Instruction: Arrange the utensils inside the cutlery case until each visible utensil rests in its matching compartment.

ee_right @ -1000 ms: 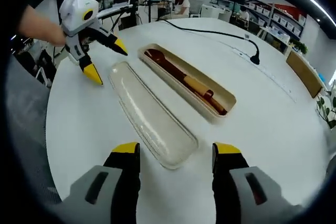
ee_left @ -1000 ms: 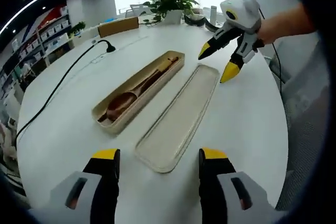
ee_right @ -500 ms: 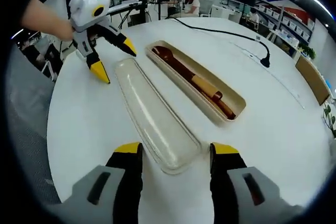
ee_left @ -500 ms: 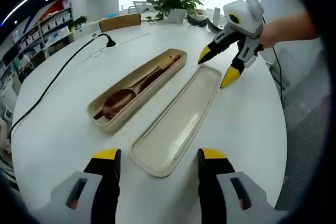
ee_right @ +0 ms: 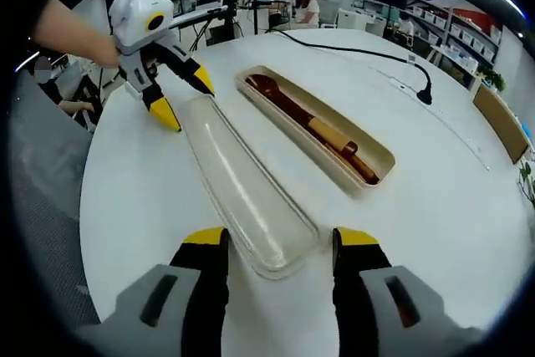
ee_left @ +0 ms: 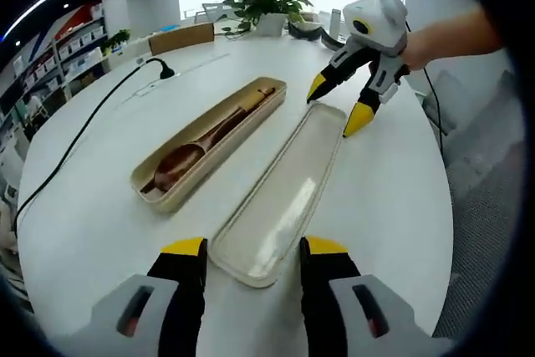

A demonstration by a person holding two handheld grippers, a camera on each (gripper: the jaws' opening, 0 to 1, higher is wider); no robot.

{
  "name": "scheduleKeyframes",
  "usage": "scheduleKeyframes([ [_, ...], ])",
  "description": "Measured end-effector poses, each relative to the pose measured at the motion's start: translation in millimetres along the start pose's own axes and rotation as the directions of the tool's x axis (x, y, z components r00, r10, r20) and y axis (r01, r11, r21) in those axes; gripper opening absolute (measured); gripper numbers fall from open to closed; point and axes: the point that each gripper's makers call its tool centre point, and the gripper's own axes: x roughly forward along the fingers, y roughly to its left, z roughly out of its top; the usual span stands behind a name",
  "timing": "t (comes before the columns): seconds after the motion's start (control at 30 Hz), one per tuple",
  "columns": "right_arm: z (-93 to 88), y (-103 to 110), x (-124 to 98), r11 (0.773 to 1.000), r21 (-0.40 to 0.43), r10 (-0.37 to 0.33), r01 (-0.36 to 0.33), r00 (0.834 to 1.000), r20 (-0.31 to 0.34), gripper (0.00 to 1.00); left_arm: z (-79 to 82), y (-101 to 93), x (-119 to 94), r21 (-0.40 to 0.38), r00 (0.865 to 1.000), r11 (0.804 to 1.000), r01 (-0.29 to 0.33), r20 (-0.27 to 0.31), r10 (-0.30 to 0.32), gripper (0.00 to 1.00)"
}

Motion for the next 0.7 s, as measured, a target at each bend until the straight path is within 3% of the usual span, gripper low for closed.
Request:
scheduleKeyframes([
  [0.3, -7.5, 11.2, -6.5, 1.000, 0.013, 0.001, -0.001, 1.000, -0.020, 0.48, -5.3, -13.5, -7.5, 0.008, 1.000, 1.000, 0.008, -0.010, -0.008, 0.45],
  [0.7, -12.3, 29.4, -14.3, 0.988, 0.143, 0.056, -0.054, 0.998, -0.009, 0.49, -14.0, -23.8, -8.3, 0.051, 0.999, 0.998, 0.025, -0.031, -0.023, 0.44],
])
